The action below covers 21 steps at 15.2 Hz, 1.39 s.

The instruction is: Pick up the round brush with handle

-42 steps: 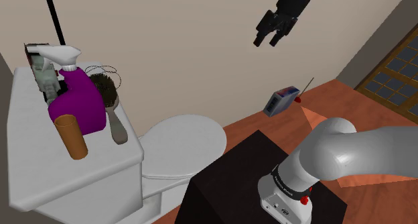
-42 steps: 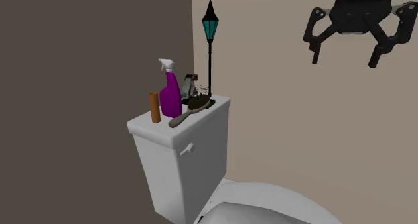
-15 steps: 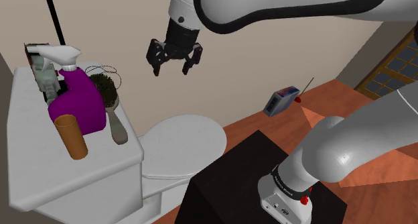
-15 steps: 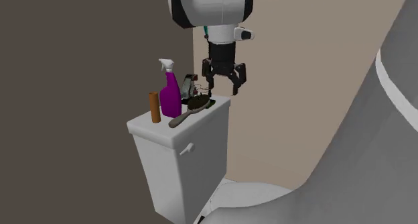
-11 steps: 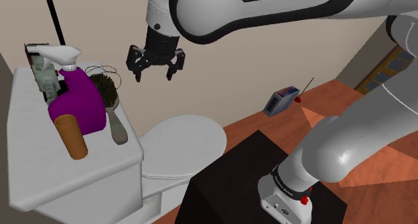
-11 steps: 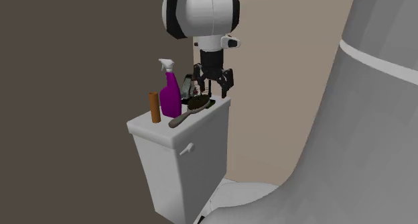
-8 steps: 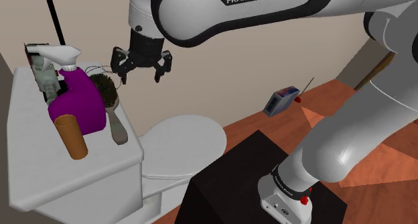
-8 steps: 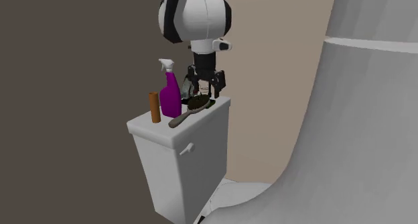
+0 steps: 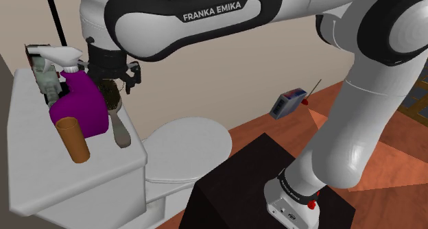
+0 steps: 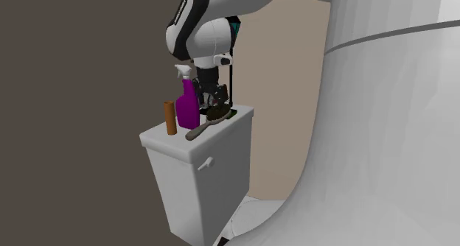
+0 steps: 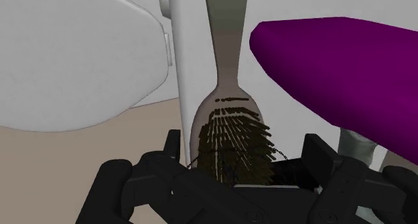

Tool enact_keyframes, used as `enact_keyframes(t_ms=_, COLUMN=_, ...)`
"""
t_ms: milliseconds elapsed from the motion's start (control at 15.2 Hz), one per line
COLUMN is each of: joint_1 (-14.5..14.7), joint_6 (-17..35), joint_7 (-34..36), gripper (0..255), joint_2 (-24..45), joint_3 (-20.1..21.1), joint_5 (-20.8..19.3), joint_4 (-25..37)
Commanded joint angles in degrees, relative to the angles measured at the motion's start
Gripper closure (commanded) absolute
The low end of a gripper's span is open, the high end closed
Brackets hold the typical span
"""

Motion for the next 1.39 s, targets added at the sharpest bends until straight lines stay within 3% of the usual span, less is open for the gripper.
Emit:
enact_keyframes(t_ms=0, joint_1=0.6, joint_6=0.9, joint_7=1.1, gripper=0, joint_2=1.6, joint_3=-0.2, joint_5=-1.2, joint_4=0.3)
enact_keyframes(t_ms=462, joint_1=0.9, joint_6=4.6, joint_7=2.3, gripper=0, joint_2=3.1, joint_3=-0.8, joint_5=-2.7, joint_4=-2.1)
enact_keyframes(t_ms=528, joint_1=1.0, joint_6=4.6, joint_7=2.3, gripper=255, joint_2=3.2, joint_3=-0.8, joint_5=-2.7, joint_4=-2.0)
enact_keyframes(t_ms=1320, joint_1=0.8, joint_6=2.6, joint_7=1.6, gripper=255, joint_2=2.2, joint_3=-0.5, joint_5=-1.8, joint_4=-0.8)
